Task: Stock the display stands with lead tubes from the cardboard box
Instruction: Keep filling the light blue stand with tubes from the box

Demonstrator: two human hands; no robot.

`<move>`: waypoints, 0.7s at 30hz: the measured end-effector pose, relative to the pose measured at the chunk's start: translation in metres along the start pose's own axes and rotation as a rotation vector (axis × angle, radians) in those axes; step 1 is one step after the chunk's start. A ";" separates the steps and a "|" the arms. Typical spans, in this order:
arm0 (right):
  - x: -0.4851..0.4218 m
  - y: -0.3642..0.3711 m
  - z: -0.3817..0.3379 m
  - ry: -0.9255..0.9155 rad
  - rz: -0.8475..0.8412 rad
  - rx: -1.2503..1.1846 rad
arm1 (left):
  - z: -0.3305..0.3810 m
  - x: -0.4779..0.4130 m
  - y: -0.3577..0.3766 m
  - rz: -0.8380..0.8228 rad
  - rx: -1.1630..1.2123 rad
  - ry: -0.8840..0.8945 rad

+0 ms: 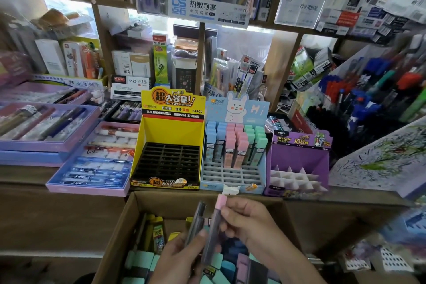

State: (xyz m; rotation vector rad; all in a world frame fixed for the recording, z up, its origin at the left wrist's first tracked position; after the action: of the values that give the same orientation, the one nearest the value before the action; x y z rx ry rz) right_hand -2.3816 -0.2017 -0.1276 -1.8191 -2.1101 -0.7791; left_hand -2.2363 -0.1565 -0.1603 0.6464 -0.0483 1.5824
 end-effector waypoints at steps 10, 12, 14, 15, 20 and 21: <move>-0.001 0.004 0.003 -0.037 -0.084 0.030 | 0.011 0.009 0.005 -0.057 -0.065 0.041; 0.000 0.003 0.000 -0.067 -0.052 0.124 | 0.015 0.009 0.006 -0.077 -0.082 0.074; 0.001 0.003 -0.004 -0.105 -0.014 0.216 | 0.015 0.007 0.006 -0.082 -0.092 0.094; 0.002 0.003 -0.006 -0.120 0.002 0.240 | 0.014 0.005 0.004 -0.070 -0.089 0.096; 0.009 -0.015 -0.041 -0.223 0.131 0.225 | 0.005 -0.005 -0.010 0.021 0.014 0.082; 0.013 -0.019 -0.054 -0.275 0.165 0.243 | 0.004 -0.008 -0.011 0.022 0.024 0.091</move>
State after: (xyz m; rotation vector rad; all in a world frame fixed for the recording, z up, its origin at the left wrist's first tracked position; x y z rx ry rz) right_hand -2.4112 -0.2215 -0.0809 -2.0229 -2.0664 -0.2308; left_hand -2.2246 -0.1641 -0.1645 0.5936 0.0311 1.6343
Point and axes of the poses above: each hand's wrist, its own x-axis away from the middle knuckle, its own y-axis out of the palm, z = x × y, the point moved 10 cm from there along -x, towards the middle knuckle, and after that the axes turned 12 degrees about y, right-handed, at the moved point
